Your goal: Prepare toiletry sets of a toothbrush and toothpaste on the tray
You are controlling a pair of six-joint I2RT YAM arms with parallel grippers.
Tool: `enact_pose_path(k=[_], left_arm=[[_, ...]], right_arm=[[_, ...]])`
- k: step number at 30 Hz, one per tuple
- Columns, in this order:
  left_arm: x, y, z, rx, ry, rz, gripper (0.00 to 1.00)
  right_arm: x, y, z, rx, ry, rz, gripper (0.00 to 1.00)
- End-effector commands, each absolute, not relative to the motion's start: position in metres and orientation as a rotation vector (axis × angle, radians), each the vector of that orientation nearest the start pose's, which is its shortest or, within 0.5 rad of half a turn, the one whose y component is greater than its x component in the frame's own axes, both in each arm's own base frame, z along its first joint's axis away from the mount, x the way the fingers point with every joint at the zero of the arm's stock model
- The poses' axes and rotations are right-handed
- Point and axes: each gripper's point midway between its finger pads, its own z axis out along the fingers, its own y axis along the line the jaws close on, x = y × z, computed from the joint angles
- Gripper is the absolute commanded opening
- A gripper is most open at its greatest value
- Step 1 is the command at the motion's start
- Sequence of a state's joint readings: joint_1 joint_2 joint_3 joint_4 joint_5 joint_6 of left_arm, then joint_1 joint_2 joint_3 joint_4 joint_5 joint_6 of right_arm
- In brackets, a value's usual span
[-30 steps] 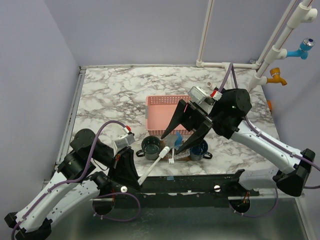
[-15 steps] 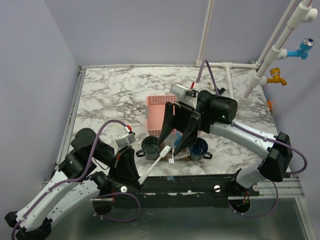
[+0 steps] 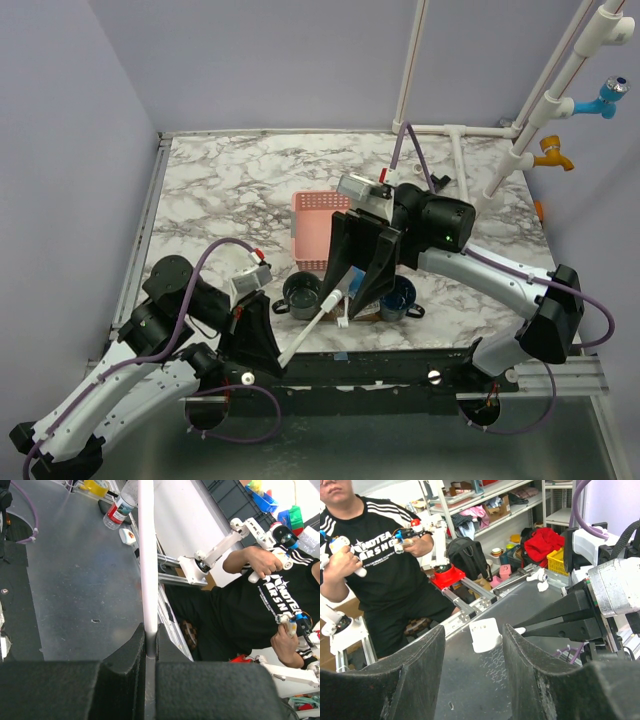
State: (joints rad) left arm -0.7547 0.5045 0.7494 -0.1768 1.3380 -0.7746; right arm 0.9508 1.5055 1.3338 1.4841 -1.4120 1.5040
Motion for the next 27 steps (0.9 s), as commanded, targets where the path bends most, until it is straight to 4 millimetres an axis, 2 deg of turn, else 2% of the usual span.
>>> enact_pose_path(k=[1, 17, 27], left_arm=[[-0.044, -0.201, 0.341, 1.287, 1.553, -2.035, 0.00], [-0.041, -0.204, 0.341, 1.254, 1.555, -2.042, 0.00], [-0.040, -0.205, 0.341, 1.243, 1.559, -2.042, 0.00]], right_arm=[[0.000, 0.314, 0.455, -1.726, 0.431, 1.904, 0.51], [0.005, 0.328, 0.460, -1.682, 0.471, 1.900, 0.42], [0.010, 0.354, 0.456, -1.652, 0.575, 1.807, 0.31]])
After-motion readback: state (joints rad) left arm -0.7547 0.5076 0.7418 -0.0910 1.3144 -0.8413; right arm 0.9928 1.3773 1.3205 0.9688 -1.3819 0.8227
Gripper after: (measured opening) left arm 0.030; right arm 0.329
